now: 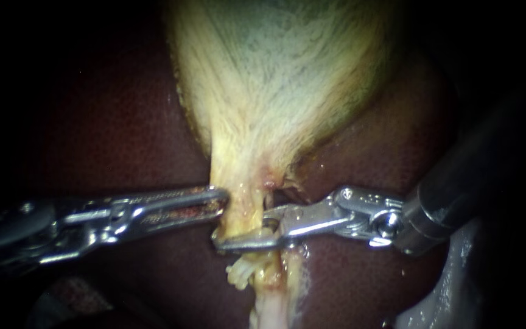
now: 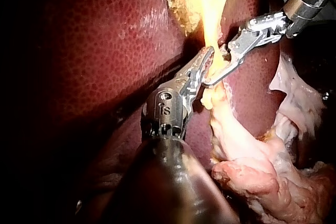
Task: Going back third clip left tube
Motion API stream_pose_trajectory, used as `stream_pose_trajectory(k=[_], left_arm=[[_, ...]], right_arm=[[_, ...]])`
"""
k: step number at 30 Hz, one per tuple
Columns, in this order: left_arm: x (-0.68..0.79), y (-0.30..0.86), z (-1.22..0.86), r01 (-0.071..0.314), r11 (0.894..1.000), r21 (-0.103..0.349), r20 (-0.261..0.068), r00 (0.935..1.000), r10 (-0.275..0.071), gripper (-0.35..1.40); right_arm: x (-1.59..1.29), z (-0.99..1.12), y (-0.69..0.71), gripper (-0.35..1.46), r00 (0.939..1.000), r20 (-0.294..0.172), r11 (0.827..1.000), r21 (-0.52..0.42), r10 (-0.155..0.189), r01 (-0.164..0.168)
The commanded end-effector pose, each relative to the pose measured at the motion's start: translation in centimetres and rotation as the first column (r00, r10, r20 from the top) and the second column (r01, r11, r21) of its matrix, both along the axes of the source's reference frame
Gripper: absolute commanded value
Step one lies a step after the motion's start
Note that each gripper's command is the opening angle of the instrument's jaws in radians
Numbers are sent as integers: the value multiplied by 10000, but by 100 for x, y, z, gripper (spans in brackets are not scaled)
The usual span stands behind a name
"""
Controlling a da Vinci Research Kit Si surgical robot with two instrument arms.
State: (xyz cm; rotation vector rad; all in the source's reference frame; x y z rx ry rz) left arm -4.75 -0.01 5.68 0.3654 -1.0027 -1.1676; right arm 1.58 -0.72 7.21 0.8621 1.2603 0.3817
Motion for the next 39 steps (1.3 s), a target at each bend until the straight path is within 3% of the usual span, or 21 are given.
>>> stream_pose_trajectory(k=[1, 5, 7, 10, 14, 19, 28, 31, 39], left_arm=[[0, 0, -1, -2, 10000, 1, 3, 10000, 2, -35], [1, 0, -1, -5, 10000, 2, 5, 10000, 5, -35], [1, 0, -1, -5, 10000, 2, 5, 10000, 5, -35], [1, 0, -1, -5, 10000, 2, 5, 10000, 5, -35], [1, 0, -1, -4, 10000, 3, 5, 10000, 4, -35], [1, 0, -2, -2, 10000, 3, 4, 10000, 2, -35], [3, -1, -3, -7, 10000, 2, 6, 10000, 7, -35], [4, -1, -3, -11, 10000, 3, 9, 10000, 11, -35], [4, -1, -2, -19, 10000, 4, 14, 10000, 19, -35]], right_arm=[[0, 0, 0, -35, 10000, 0, 10000, -1, 1, -1], [0, 0, 0, -35, 10000, 1, 10000, -1, 3, -3], [2, 0, 0, -5, 10000, -75, 9998, -222, -6, 4], [6, 1, 1, 25, 9992, -380, 9938, -1108, -73, 31], [11, 3, 3, 45, 9974, -698, 9777, -2102, -156, 6], [9, 8, 7, 52, 9952, -955, 9528, -3035, -213, -88], [-8, 12, 10, 58, 9962, -866, 9430, -3312, 42, -327], [-21, 9, 7, 58, 9960, -889, 9429, -3317, 5, -301], [-77, -1, 1, 59, 9953, -965, 9169, -3961, 106, -482]])
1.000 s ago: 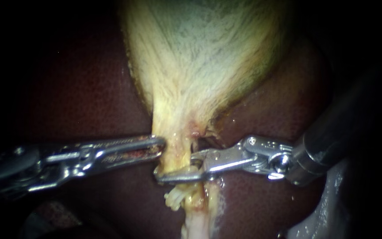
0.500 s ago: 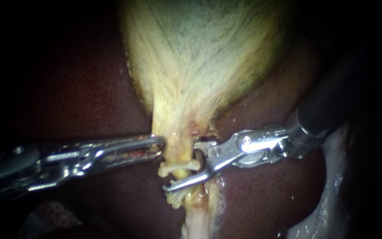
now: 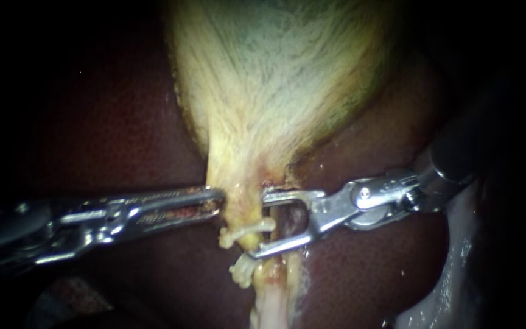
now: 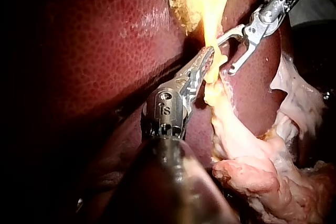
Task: Going back third clip left tube
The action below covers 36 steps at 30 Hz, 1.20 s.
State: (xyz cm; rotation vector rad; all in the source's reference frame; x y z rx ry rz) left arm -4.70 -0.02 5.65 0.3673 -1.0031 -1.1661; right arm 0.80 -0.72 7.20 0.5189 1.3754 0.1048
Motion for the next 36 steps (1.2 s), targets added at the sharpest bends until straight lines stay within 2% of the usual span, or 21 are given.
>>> stream_pose_trajectory(k=[1, 6, 12, 19, 24, 27, 30, 36], left_arm=[[0, 0, 1, -1, 10000, 1, 0, 10000, 1, -35], [-1, 1, 2, 2, 10000, 1, -1, 10000, -2, -35], [-2, 1, 2, 2, 10000, 1, -1, 10000, -2, -35], [-1, 3, 4, 1, 10000, 7, 2, 10000, -1, -35], [-3, 7, 8, 16, 10000, 10, -5, 10000, -16, -35], [-8, 10, 17, 53, 10000, -16, -1, 10000, -53, -35], [-18, 12, 33, -1, 10000, 24, -166, 9999, 1, -35], [-35, 9, 58, -189, 9997, 121, -431, 9989, 194, -35]], right_arm=[[-5, -1, 1, 59, 10000, -11, 9999, -98, 25, -25], [-26, -7, 6, 60, 9999, -42, 9980, -611, 167, -169], [-44, -20, 13, 60, 9998, -177, 9957, -918, 77, -93], [-55, -37, 15, 60, 9997, -258, 9949, -1003, 6, -32], [-57, -41, 13, 60, 9996, -281, 9944, -1054, -14, -16], [-58, -42, 13, 60, 9996, -283, 9944, -1054, -17, -12], [-58, -43, 11, 60, 9996, -283, 9944, -1054, -18, -12], [-59, -46, 9, 60, 9996, -287, 9944, -1054, -25, -6]])
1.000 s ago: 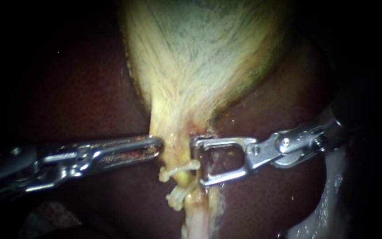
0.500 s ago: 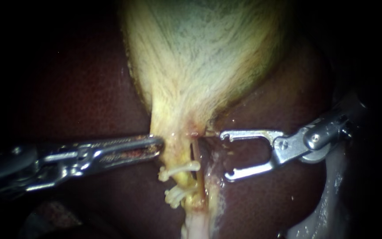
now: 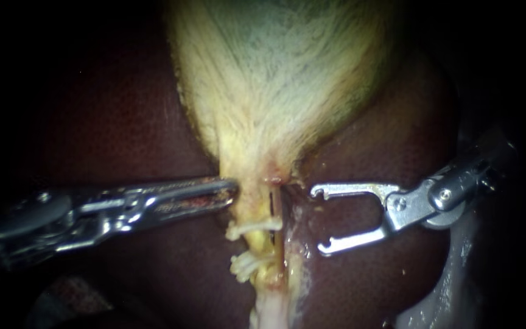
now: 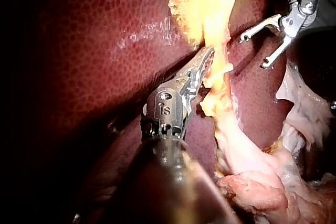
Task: Going back third clip left tube
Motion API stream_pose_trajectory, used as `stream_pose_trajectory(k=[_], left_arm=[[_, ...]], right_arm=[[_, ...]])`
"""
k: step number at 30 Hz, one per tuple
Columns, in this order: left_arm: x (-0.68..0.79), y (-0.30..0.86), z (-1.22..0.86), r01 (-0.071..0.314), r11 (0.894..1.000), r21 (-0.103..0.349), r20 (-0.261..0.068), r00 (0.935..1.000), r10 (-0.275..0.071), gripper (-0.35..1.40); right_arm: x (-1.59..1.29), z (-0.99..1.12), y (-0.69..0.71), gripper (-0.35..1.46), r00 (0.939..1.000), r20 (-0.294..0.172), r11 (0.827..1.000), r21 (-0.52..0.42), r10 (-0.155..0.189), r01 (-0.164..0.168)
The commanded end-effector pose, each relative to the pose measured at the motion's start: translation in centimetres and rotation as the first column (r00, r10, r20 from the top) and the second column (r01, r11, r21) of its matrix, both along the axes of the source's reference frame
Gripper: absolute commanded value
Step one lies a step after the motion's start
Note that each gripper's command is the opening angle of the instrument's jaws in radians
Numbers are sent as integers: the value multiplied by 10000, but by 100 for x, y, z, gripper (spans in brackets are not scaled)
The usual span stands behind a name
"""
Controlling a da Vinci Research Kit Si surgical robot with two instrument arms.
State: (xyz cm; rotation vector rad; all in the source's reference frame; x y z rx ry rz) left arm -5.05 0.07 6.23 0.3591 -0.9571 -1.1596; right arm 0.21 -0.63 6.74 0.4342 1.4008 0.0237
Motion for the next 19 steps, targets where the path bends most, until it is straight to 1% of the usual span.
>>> stream_pose_trajectory(k=[1, 4, 19], left_arm=[[-2, -1, 2, -47, 10000, 23, -39, 10000, 47, -35], [-6, -2, 3, -56, 10000, 23, -31, 10000, 56, -35], [-4, -2, -1, -65, 10000, 29, -23, 10000, 65, -35]], right_arm=[[0, 0, 0, 60, 10000, 1, 10000, -1, 0, 0], [-1, 0, 0, 60, 10000, -1, 10000, -1, -4, 4], [-1, 0, 0, 60, 10000, 15, 10000, -8, 25, -25]])
